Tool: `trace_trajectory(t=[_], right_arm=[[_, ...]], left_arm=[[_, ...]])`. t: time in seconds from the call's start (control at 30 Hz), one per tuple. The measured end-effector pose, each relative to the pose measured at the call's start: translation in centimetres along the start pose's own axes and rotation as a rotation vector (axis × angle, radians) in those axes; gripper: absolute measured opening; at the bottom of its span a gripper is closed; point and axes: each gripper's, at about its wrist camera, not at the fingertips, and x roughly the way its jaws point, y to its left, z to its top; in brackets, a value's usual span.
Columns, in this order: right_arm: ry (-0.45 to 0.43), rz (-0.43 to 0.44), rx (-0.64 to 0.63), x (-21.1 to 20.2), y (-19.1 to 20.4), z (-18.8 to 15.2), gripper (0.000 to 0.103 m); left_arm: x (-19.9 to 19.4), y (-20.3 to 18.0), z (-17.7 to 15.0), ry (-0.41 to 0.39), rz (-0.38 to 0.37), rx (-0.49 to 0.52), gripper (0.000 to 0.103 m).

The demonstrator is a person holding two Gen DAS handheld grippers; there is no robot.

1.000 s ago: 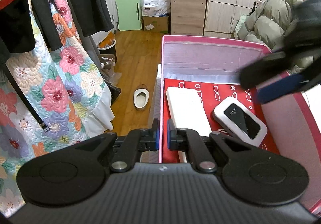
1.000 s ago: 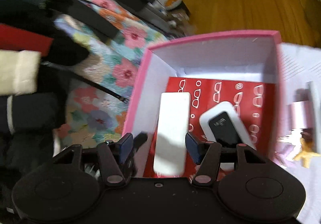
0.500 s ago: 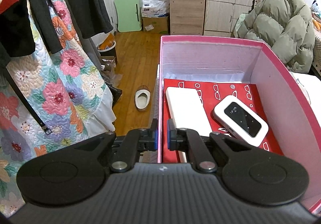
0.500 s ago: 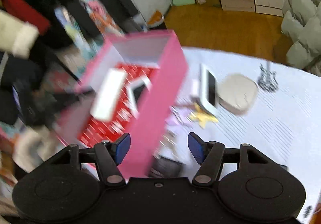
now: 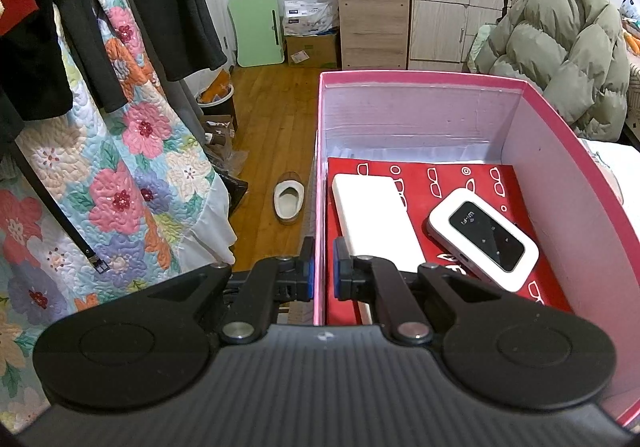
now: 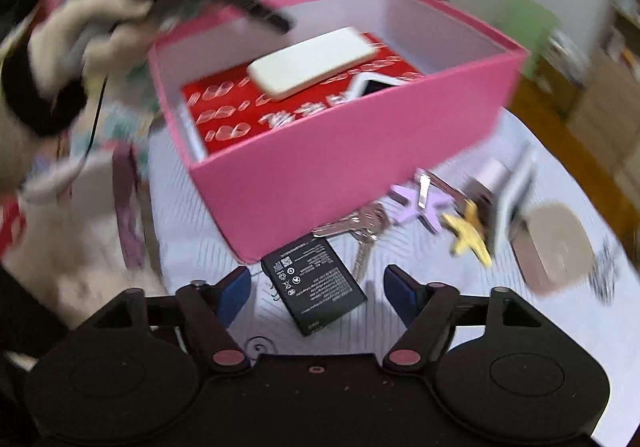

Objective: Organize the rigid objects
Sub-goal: 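Grasp the black phone battery on the table with the right gripper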

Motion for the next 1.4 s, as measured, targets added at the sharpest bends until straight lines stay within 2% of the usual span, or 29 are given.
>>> trace_trajectory(t=[0.17, 0.23, 0.27, 0.4, 0.53, 0.63, 0.7, 0.73, 0.8, 0.87, 1.13, 1.17, 1.2, 1.3, 1.4], right_arm=[[0.069, -0.012, -0.222, 3.0, 1.5, 0.5, 0.08], [0.06, 0.011, -0.222, 2.9, 1.6, 0.9, 0.071], [0.069, 0.02, -0.195, 2.7, 1.4, 1.1, 0.057], [0.135, -0.051, -0.015, 2.2, 0.2, 1.4, 0.057], [0.173, -0.127, 0.219, 1.1, -1.3, 0.5, 0.057], [0.169, -0.135, 0.22, 1.0, -1.1, -0.1, 0.06], [0.16, -0.126, 0.227, 1.2, -1.1, -0.7, 0.067], [0.146, -0.112, 0.242, 1.3, -1.2, -0.8, 0.067], [0.123, -0.127, 0.254, 1.1, -1.2, -1.0, 0.059], [0.114, -0.133, 0.307, 1.0, -1.3, -1.2, 0.058], [-0.033, -0.194, 0.417, -2.7, -1.7, -1.7, 0.055], [-0.048, -0.205, 0.423, -3.1, -1.7, -1.6, 0.052], [-0.063, -0.232, 0.425, -3.6, -1.7, -1.5, 0.006], [-0.124, -0.201, 0.452, -4.8, -2.9, -0.5, 0.003], [-0.124, -0.216, 0.433, -5.1, -2.9, -0.1, 0.003]], left_arm=[[0.1, 0.1, 0.1, 0.0, 0.005, 0.004, 0.006], [0.2, 0.1, 0.0, -0.001, 0.005, 0.002, 0.006], [0.2, 0.1, 0.0, -0.002, 0.003, 0.001, 0.006], [0.1, 0.0, 0.0, -0.001, 0.005, 0.003, 0.006], [0.1, 0.0, 0.0, -0.001, 0.004, 0.005, 0.006], [0.0, -0.1, 0.0, -0.002, 0.006, 0.007, 0.006], [0.0, -0.1, 0.0, -0.002, 0.005, 0.006, 0.006], [0.0, -0.1, 0.0, -0.002, 0.004, 0.004, 0.006], [0.0, -0.1, -0.1, -0.002, 0.008, 0.008, 0.006], [0.0, -0.3, -0.1, -0.001, 0.018, 0.014, 0.006], [0.0, -0.5, -0.1, -0.001, 0.021, 0.017, 0.006], [0.0, -0.6, -0.1, -0.001, 0.024, 0.019, 0.006], [0.1, -0.6, -0.1, -0.001, 0.026, 0.02, 0.006], [0.1, -0.7, -0.1, -0.001, 0.025, 0.019, 0.006], [0.0, -0.6, -0.1, -0.001, 0.024, 0.019, 0.006]])
